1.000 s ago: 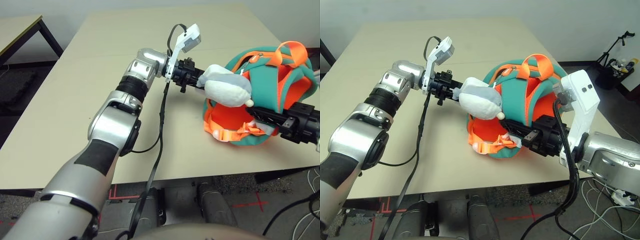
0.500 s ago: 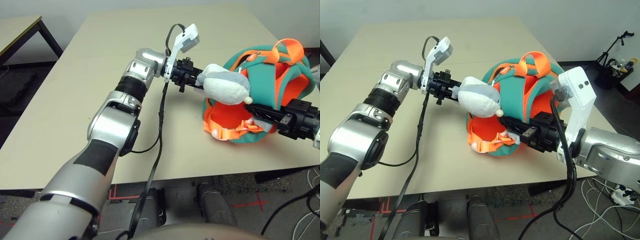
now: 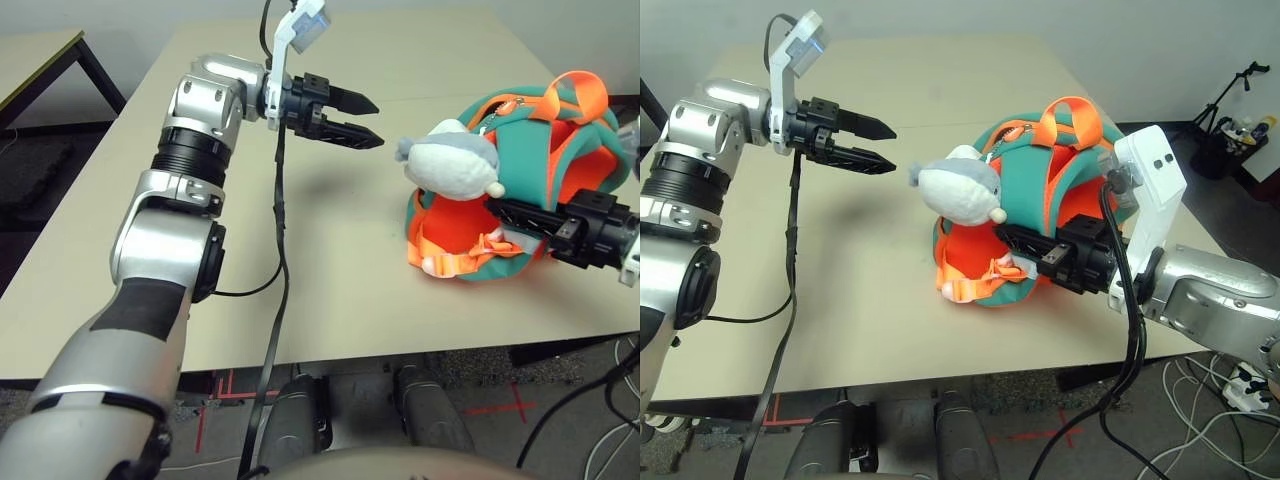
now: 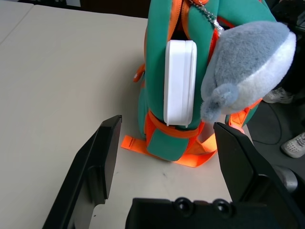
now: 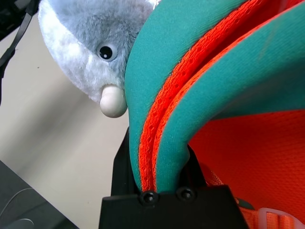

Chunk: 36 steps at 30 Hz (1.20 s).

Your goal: Put the pencil case into the backpack and zip it.

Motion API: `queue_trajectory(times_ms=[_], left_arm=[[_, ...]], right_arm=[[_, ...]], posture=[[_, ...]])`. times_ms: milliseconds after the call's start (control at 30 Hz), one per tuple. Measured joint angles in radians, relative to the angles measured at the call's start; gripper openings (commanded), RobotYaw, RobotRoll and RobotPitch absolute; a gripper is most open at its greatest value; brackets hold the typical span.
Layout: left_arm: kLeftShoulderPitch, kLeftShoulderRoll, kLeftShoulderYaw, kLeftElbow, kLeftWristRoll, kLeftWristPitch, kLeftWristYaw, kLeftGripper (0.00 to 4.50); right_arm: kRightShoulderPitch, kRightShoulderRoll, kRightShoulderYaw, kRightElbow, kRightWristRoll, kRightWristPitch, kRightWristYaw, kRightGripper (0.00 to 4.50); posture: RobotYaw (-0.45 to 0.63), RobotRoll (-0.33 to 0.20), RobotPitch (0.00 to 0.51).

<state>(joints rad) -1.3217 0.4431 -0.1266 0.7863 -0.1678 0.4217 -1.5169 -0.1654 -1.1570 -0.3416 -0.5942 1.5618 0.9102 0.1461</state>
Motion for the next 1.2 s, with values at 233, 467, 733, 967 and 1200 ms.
queue_trajectory(times_ms=[233,467,733,967,1200], left_arm=[[-0.056,-0.086,0.012,0.155,0.007,-0.095,0.085,3.93],[-0.138,-0.142,0.036,0.281,0.010,-0.171,0.139,4.23],[-0.145,-0.145,0.043,0.312,0.010,-0.171,0.127,4.50],[-0.145,-0.146,0.045,0.312,0.009,-0.170,0.089,4.50],[-0.145,-0.160,0.051,0.311,0.008,-0.142,0.082,4.35]], right_arm=[[-0.008,0.006,0.003,0.000,-0.003,0.006,0.000,0.18],[-0.008,0.018,0.003,-0.004,-0.003,0.007,-0.008,0.18],[-0.008,0.029,0.003,-0.005,-0.004,0.007,-0.009,0.18],[-0.009,0.038,0.003,-0.005,-0.008,0.009,-0.008,0.18],[-0.012,0.041,0.006,-0.005,-0.010,0.009,-0.008,0.18]], posture=[[-0.17,0.000,0.088],[-0.18,0.000,0.090],[-0.17,0.000,0.090],[-0.18,0.000,0.086],[-0.18,0.000,0.081]])
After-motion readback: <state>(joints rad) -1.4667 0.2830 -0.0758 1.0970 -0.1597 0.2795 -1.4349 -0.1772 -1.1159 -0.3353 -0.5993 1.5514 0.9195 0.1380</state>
